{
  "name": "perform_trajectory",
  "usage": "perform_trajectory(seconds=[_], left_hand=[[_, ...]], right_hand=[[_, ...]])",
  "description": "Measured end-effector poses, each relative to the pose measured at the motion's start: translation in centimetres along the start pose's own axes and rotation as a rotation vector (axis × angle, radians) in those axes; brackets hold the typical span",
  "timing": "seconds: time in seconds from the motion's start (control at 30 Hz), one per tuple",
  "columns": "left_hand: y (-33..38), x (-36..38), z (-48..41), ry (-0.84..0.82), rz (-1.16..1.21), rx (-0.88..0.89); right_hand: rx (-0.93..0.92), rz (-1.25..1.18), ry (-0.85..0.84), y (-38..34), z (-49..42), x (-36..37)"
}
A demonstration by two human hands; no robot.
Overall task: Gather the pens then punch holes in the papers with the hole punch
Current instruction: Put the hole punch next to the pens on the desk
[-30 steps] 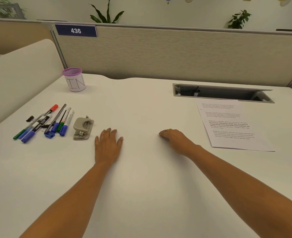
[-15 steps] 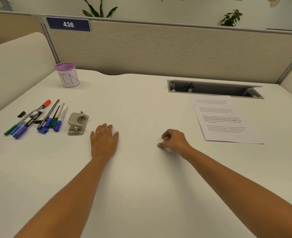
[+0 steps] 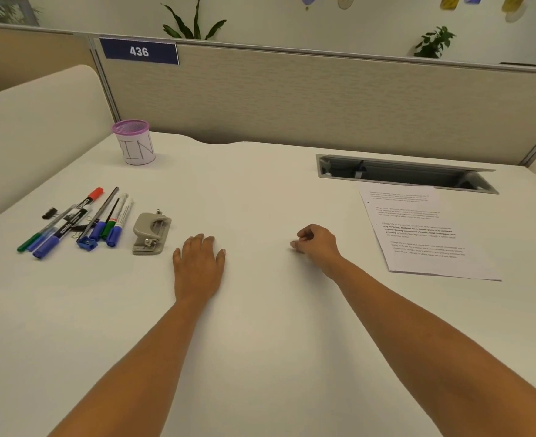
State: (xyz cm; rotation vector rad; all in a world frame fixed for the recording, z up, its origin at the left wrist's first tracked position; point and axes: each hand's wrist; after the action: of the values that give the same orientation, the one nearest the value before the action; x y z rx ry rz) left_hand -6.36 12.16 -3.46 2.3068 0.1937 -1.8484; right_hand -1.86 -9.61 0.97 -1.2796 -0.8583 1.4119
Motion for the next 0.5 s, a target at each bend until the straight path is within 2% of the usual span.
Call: perform_trajectory(seconds=[0.07,0.13,0.33,0.5], left_hand=[[0.0,0.0,0.0,0.006,-0.008,0.002],[0.0,0.0,-0.1,0.000,-0.010,0.003],[0.0,0.0,-0.2,-0.013,-0.030,0.006],[0.0,-0.1,-0.2,-0.009,-0.025,0.007]], right_hand=[[-0.052,-0.025,0.040,0.0,-0.4,-0.4],[-0.128,0.081,0.054,0.1,-0.6,-0.7],[-0.325,0.584,-0.193,0.8,-0.3,0.1],[-0.426,0.743,-0.264,1.2,0.3,0.0]])
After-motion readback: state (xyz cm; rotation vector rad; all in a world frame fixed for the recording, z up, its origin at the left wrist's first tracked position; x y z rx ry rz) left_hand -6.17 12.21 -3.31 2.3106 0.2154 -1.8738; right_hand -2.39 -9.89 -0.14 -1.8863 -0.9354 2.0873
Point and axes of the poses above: each hand's wrist, its own z-axis away from the middle knuckle, its own x-axis out of the palm, y = z × x, and after that the axes turned 13 degrees about -z, right-handed
